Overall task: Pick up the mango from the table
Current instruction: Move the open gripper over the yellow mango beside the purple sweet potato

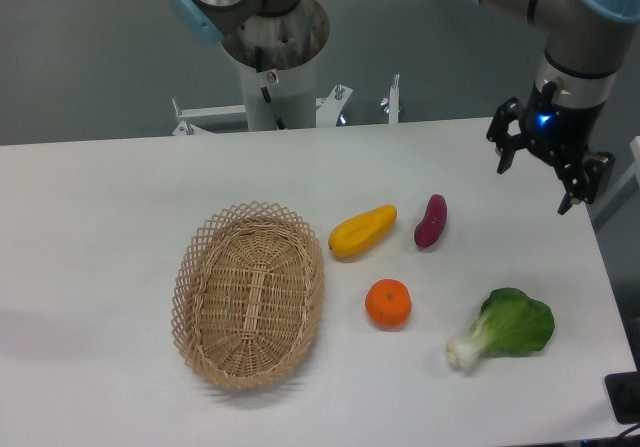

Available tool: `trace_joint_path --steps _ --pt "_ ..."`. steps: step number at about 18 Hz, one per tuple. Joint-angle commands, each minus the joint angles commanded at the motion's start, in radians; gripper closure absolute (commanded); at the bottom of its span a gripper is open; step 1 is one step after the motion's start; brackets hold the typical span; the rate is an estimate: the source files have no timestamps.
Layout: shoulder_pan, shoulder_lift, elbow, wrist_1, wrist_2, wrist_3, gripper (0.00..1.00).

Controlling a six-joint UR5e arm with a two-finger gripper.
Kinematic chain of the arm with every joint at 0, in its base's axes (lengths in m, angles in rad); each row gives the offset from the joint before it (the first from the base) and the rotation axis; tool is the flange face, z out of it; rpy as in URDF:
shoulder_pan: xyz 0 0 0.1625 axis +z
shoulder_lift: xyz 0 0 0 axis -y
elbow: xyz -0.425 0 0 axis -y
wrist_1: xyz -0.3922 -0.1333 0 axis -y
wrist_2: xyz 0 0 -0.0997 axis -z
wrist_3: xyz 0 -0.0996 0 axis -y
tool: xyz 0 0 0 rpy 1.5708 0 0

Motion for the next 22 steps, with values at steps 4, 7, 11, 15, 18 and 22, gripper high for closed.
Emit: trace_joint_path --steps 4,7,11,15,18,22 --pt "0.000 0.008 -0.040 0.038 0.002 0.002 0.00" --pt "0.002 0.012 -0.071 0.045 0.000 0.002 0.00" --pt "-0.002 0.029 -0.141 0.077 0.000 -0.023 0.00" --pt "-0.005 0.054 -0.268 0.196 0.000 -0.041 0.00" --pt "-0.021 0.055 -0.371 0.314 0.000 -0.075 0.00" --pt "-0.041 0.046 -0.449 0.351 0.006 -0.087 0.00"
